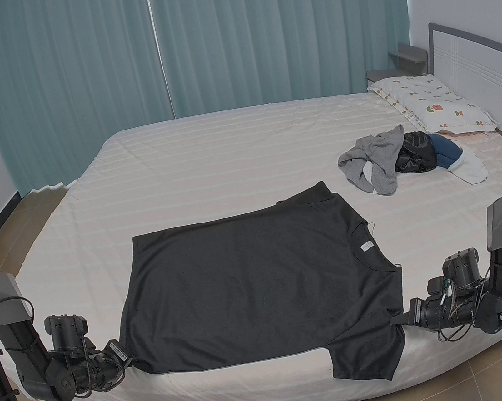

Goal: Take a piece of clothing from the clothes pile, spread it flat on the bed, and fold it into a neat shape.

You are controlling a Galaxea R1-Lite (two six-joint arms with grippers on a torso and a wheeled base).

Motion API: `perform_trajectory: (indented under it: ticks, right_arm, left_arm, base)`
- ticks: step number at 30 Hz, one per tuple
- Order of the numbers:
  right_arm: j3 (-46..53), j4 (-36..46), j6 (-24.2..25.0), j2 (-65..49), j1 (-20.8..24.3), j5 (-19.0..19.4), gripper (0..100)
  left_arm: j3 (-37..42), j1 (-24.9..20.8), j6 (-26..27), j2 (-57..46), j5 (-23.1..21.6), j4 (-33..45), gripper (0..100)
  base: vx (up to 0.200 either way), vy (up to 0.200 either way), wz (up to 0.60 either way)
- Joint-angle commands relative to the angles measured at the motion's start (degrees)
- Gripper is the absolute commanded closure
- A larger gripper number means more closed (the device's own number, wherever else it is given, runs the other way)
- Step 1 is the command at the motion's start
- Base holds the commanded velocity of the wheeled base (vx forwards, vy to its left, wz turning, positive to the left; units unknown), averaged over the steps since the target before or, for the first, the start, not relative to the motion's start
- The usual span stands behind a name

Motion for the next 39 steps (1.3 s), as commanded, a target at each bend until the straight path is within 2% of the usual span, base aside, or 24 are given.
perform_trajectory:
  ticks: [1,2,5,13,17,23,27,32,39]
  right_arm:
    - [2.0,-0.1,-0.6,-5.1,-2.4,1.3,100]
    - [2.6,0.0,-1.2,-6.5,-3.4,3.2,100]
    - [3.6,0.4,-2.3,-8.0,-4.5,5.3,100]
    - [7.4,0.4,-11.2,-8.3,-4.6,5.3,100]
    - [9.0,0.4,-14.8,-9.5,-4.9,5.3,100]
    - [10.9,0.6,-17.2,-12.7,-5.5,5.3,100]
    - [12.1,0.6,-18.9,-12.7,-5.5,5.3,100]
    - [13.8,0.6,-21.5,-13.4,-5.5,5.3,100]
    - [14.8,0.7,-21.7,-14.9,-5.2,5.3,100]
  left_arm:
    - [0.3,0.2,-0.1,0.1,0.0,-1.2,100]
    - [0.6,0.4,-0.1,0.1,0.2,-1.7,100]
    - [0.9,0.5,0.2,-0.3,0.9,-2.0,100]
    - [3.0,1.0,0.8,-3.9,1.4,-3.3,100]
    - [5.1,1.2,5.3,-5.2,1.5,-3.3,100]
    - [7.4,1.3,10.4,-5.7,2.2,-3.3,100]
    - [8.3,1.4,13.6,-5.6,5.3,-3.4,100]
    - [10.4,2.2,17.2,-6.3,5.3,-3.4,100]
    - [12.2,2.6,19.9,-9.7,5.3,-2.9,100]
  base:
    - [0.0,0.0,0.0]
    - [0.0,0.0,0.0]
    - [0.0,0.0,0.0]
    - [0.0,0.0,0.0]
    - [0.0,0.0,0.0]
    - [0.0,0.0,0.0]
    - [0.0,0.0,0.0]
    - [0.0,0.0,0.0]
    - [0.0,0.0,0.0]
